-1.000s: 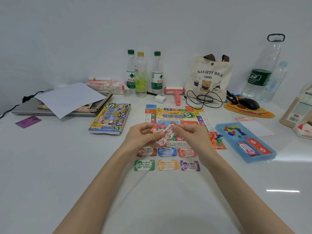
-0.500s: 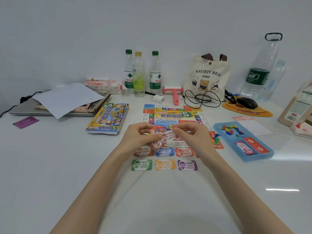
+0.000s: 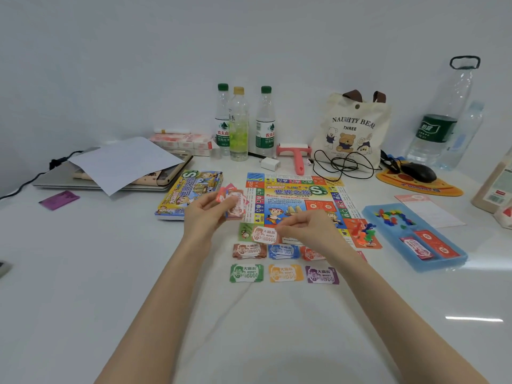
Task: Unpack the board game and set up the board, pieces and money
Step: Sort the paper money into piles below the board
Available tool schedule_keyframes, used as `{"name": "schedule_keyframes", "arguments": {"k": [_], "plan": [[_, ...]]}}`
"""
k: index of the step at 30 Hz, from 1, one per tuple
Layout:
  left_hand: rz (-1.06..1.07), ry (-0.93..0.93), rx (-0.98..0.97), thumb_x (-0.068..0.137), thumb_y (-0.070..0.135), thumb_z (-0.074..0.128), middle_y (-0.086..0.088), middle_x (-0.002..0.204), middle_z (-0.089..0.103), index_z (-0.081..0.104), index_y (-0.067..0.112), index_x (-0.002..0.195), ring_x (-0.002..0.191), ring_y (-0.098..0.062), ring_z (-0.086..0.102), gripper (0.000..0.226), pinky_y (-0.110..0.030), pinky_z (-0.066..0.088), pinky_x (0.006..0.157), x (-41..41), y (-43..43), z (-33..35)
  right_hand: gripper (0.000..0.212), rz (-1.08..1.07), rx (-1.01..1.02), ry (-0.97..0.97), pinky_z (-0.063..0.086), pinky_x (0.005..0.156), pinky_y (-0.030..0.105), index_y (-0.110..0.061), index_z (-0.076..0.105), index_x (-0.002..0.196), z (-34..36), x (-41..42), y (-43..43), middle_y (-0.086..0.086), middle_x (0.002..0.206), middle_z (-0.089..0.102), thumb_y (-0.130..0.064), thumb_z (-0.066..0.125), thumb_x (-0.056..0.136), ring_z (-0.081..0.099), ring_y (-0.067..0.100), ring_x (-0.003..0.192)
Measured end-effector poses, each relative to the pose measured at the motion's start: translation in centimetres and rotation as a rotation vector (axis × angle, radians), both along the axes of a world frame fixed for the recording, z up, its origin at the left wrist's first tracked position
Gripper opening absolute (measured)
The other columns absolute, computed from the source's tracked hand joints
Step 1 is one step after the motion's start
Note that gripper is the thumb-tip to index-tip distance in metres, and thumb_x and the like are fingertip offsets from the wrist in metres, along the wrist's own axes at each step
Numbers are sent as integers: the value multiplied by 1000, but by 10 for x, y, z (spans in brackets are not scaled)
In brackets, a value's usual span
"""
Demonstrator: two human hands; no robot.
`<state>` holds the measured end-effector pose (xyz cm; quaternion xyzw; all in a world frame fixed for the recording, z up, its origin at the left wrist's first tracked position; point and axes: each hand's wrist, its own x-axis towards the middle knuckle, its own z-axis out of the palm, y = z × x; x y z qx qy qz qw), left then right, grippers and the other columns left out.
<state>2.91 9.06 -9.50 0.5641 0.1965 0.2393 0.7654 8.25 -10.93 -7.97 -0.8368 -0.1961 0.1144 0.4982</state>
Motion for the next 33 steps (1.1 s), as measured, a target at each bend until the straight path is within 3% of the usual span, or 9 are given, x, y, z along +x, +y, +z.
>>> {"name": "schedule_keyframes", "arguments": {"k": [6, 10, 17, 20, 23, 27, 33], "plan": [[-5, -34, -67, 79, 3, 74, -8, 95, 73, 65, 4, 108, 76, -13, 70, 31, -24, 58, 71, 1, 3, -2, 3, 89, -144, -12, 51, 96, 32, -22, 76, 78, -5, -2, 24, -8, 82, 75, -19, 77, 79, 67, 4, 92], [-32, -28, -62, 78, 2, 75, -8, 90, 74, 66, 6, 103, 74, -13, 71, 27, -23, 58, 66, 2, 0, -2, 4, 89, -243, -91, 56, 86, 36, -26, 76, 75, -10, -1, 32, -11, 83, 74, -23, 76, 78, 68, 4, 85], [-58, -7, -41, 76, 3, 77, -10, 95, 74, 66, 6, 107, 79, -17, 72, 32, -27, 59, 72, 2, -4, -3, 13, 41, -351, -218, 56, 73, 31, -33, 68, 68, -16, -7, 33, -14, 69, 70, -28, 75, 78, 65, -1, 73], [-75, 0, -47, 76, 3, 76, -11, 96, 74, 66, 6, 105, 78, -16, 72, 31, -25, 59, 69, 2, -6, -2, 4, 3, -245, -253, 51, 68, 23, -31, 71, 78, -15, -6, 31, -15, 73, 69, -29, 74, 80, 62, -3, 74], [-117, 15, -51, 74, 5, 78, -12, 98, 74, 64, 5, 110, 81, -18, 72, 39, -27, 60, 73, 2, -9, -2, 5, -76, 3, -272, 45, 68, 14, -28, 72, 86, -7, -4, 28, -15, 83, 68, -28, 67, 87, 60, -5, 81], [-222, 53, 13, 72, 8, 80, -10, 98, 74, 64, 5, 111, 83, -19, 72, 42, -27, 59, 71, -1, -16, 1, 11, -88, 160, -267, 39, 59, 7, -26, 73, 96, 6, -5, 20, -15, 89, 68, -25, 66, 89, 52, -16, 63], [-338, 57, 144, 67, 12, 82, -10, 95, 75, 68, 6, 107, 85, -23, 71, 43, -36, 58, 79, -5, -28, 4, 6, -47, 171, -237, 45, 64, 9, -28, 72, 78, 6, -6, 12, -12, 76, 71, -24, 75, 82, 63, -5, 71]]}}
